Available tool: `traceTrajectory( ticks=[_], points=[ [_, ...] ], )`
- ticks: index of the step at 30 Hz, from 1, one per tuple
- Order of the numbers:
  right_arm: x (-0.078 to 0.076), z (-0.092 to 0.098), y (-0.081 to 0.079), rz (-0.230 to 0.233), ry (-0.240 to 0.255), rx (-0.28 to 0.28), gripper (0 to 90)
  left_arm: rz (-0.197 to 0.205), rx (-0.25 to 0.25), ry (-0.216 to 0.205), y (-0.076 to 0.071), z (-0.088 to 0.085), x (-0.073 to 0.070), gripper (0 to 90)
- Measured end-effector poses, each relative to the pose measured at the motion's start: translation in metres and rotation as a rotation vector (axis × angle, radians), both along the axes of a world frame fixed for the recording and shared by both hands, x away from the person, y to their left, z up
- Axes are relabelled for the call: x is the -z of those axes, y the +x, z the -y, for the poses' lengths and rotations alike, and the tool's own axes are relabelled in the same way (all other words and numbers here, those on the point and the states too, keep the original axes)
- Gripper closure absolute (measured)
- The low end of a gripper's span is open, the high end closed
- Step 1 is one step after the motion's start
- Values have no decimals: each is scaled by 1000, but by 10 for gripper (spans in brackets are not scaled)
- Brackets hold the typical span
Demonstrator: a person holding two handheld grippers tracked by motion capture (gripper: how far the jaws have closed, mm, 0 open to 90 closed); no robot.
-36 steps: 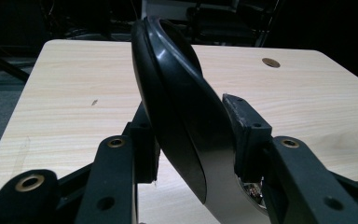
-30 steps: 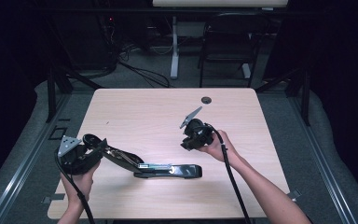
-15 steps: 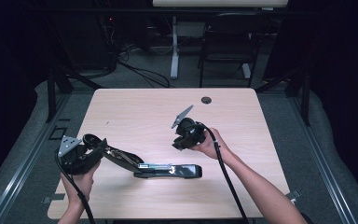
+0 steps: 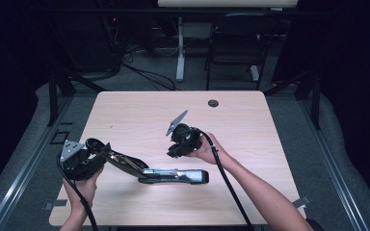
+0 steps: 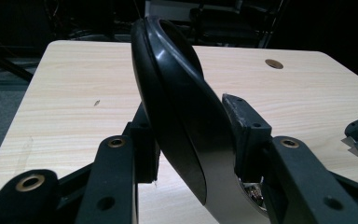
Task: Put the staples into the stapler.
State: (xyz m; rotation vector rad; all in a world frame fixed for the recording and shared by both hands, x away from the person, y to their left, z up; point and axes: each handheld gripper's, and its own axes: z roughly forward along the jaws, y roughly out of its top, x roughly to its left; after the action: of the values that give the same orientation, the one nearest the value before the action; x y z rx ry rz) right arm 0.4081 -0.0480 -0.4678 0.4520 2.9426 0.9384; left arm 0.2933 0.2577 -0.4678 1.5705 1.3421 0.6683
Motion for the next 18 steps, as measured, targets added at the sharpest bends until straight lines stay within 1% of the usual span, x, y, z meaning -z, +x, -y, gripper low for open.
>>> traceTrajectory(
  ticks=[2,3,4,8,12,15,18],
  points=[
    [1,-3,-1,-6,11,-15,784,3,-4,-7,0,0,0,597],
    [1,-3,-1,-6,11,-15,784,3,-4,-7,0,0,0,598],
    [2,-6,-3,-16,14,-29,784,3,-5,-8,0,0,0,598],
    [4,-10,-5,-30,19,-57,784,4,-4,-8,0,0,0,598],
    [9,-12,-6,-39,15,-81,784,4,-3,-8,0,0,0,598],
    [13,-13,-6,-41,3,-89,784,5,-1,-15,0,0,1,599],
    [15,-15,-7,-47,1,-100,784,3,-2,-17,0,-1,1,600]
  ],
)
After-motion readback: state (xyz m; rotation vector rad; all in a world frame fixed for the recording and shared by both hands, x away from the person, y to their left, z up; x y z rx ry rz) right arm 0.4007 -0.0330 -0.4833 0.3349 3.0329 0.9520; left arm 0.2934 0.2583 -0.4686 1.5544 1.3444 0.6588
